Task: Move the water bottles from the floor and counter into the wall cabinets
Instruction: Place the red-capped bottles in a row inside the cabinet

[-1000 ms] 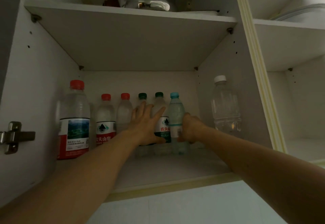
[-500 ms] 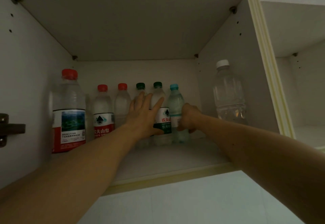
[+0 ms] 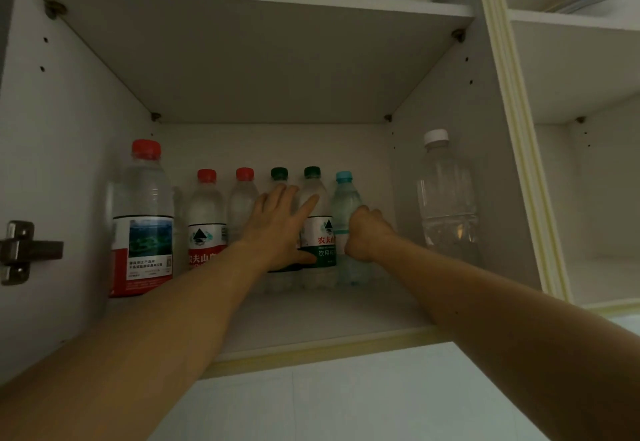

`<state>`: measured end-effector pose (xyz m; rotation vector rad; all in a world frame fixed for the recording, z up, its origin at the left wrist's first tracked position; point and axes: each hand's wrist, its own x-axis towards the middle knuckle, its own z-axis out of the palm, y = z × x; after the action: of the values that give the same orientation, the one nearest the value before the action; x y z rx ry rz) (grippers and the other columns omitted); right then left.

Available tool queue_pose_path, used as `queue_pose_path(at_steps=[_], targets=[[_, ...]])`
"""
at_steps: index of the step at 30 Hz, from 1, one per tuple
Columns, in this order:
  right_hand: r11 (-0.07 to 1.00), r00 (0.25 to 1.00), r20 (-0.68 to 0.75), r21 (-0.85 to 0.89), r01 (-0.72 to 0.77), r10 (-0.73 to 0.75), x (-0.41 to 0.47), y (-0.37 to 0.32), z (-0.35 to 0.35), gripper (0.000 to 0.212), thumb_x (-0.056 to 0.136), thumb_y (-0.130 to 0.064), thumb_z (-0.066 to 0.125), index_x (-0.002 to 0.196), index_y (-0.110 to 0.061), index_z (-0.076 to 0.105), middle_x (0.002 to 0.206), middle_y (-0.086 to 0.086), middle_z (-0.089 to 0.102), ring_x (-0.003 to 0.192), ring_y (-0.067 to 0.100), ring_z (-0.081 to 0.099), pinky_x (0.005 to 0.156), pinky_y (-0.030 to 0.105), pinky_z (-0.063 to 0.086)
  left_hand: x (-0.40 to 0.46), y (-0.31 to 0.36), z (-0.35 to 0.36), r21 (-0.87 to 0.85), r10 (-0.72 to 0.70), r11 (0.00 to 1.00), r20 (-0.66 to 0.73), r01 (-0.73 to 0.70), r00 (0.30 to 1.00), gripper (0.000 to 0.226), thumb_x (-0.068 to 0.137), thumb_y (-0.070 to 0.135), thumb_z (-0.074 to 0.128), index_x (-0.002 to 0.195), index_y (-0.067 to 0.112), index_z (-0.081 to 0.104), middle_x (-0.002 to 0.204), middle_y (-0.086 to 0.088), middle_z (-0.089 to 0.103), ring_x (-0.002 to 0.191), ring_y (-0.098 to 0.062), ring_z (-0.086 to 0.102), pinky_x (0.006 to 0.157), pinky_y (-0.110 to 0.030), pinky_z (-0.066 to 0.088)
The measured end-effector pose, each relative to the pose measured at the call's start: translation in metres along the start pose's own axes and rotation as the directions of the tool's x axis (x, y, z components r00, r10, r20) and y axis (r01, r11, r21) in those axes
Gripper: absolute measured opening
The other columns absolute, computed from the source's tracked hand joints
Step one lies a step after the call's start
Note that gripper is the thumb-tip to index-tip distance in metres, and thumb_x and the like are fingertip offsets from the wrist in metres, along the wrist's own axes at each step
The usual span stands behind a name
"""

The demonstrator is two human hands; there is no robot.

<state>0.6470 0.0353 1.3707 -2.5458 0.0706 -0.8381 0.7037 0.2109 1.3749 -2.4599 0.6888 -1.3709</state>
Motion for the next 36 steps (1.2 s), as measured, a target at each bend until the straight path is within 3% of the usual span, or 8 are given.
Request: queue_pose_path(at_steps=[3, 8, 14, 19, 25, 30, 33, 36], targets=[[0.988, 0.978, -0.141, -0.024, 0.151, -0.153, -0.018, -0.010, -0.009, 0.065, 0.090, -0.013, 0.071, 0.145, -0.005, 0.036, 0.132, 0.017, 0.039, 0.116, 0.034, 0.053, 0.098, 0.040, 0.052, -0.003, -0.007, -0.005, -0.104, 0.023, 0.994, -0.011, -0.024, 1.000, 0.112, 0.076, 0.069, 0.071, 0.160, 0.024, 0.013, 0.165, -0.013, 0.010, 0.152, -0.033, 0.006, 0.121, -0.051, 0.016], [0.921, 0.829, -0.406, -0.113, 0.372, -0.385, -0.061, -0.018, -0.037, 0.053, 0.087, -0.005, 0.058, 0.138, -0.008, 0.045, 0.141, 0.016, 0.036, 0.129, 0.034, 0.036, 0.099, 0.041, 0.047, -0.014, -0.001, -0.025, -0.214, 0.014, 0.976, -0.078, -0.031, 0.997, 0.099, 0.081, 0.056, 0.075, 0.158, 0.021, 0.024, 0.163, -0.013, 0.020, 0.149, -0.032, 0.018, 0.119, -0.053, 0.028], [0.927, 0.750, -0.548, -0.267, 0.263, -0.370, -0.106, -0.001, -0.070, 0.069, 0.081, -0.007, 0.057, 0.146, -0.015, 0.036, 0.158, 0.019, 0.015, 0.146, 0.043, 0.009, 0.119, 0.059, 0.020, -0.037, -0.001, -0.063, -0.220, -0.123, 0.974, -0.316, 0.053, 0.941, 0.080, 0.080, 0.042, 0.081, 0.145, 0.011, 0.046, 0.152, -0.018, 0.036, 0.140, -0.036, 0.033, 0.111, -0.055, 0.037], [0.997, 0.884, -0.460, -0.048, 0.067, -0.082, -0.126, 0.025, -0.066, 0.090, 0.081, -0.007, 0.062, 0.152, -0.024, 0.010, 0.159, 0.013, -0.001, 0.143, 0.045, 0.010, 0.115, 0.060, 0.023, -0.072, 0.019, -0.087, -0.534, -0.278, 0.808, 0.023, 0.247, 0.960, 0.084, 0.083, 0.061, 0.070, 0.150, 0.023, 0.037, 0.155, -0.005, 0.027, 0.142, -0.027, 0.029, 0.115, -0.048, 0.035], [0.996, 0.870, -0.485, -0.070, 0.057, -0.084, -0.130, 0.037, -0.057, 0.092, 0.084, 0.004, 0.059, 0.152, -0.021, 0.004, 0.157, 0.018, 0.011, 0.137, 0.044, 0.023, 0.109, 0.056, 0.036, -0.131, 0.046, -0.103, -0.606, -0.316, 0.690, 0.239, 0.396, 0.918, 0.079, 0.078, 0.076, 0.053, 0.137, 0.022, 0.054, 0.126, 0.001, 0.061, 0.107, -0.012, 0.060, 0.094, -0.036, 0.053], [0.999, 0.928, -0.371, 0.041, -0.004, 0.019, -0.111, 0.041, -0.057, 0.091, 0.092, -0.009, 0.063, 0.156, -0.023, 0.000, 0.142, 0.019, 0.034, 0.124, 0.044, 0.045, 0.095, 0.053, 0.047, -0.150, 0.045, -0.107, -0.608, -0.426, 0.654, 0.194, 0.450, 0.883, 0.066, 0.087, 0.069, 0.051, 0.129, 0.019, 0.058, 0.107, 0.004, 0.064, 0.095, -0.014, 0.062, 0.087, -0.040, 0.056], [0.984, 0.965, -0.245, 0.168, -0.055, 0.096, -0.092, 0.045, -0.057, 0.076, 0.091, -0.023, 0.071, 0.148, -0.016, 0.020, 0.126, 0.017, 0.052, 0.104, 0.036, 0.060, 0.086, 0.048, 0.056, -0.154, 0.053, -0.109, -0.565, -0.418, 0.740, 0.039, 0.365, 0.908, 0.075, 0.082, 0.079, 0.034, 0.124, 0.023, 0.061, 0.106, 0.006, 0.065, 0.094, -0.014, 0.061, 0.082, -0.041, 0.057], [0.979, 0.988, -0.124, 0.192, -0.071, 0.096, -0.067, 0.047, -0.057, 0.069, 0.085, -0.025, 0.078, 0.139, -0.009, 0.039, 0.122, 0.012, 0.059, 0.109, 0.032, 0.062, 0.091, 0.045, 0.057, -0.156, 0.055, -0.110, -0.576, -0.421, 0.753, -0.051, 0.318, 0.905, 0.074, 0.080, 0.081, 0.026, 0.114, 0.026, 0.063, 0.092, 0.013, 0.061, 0.086, -0.010, 0.060, 0.075, -0.038, 0.057]])
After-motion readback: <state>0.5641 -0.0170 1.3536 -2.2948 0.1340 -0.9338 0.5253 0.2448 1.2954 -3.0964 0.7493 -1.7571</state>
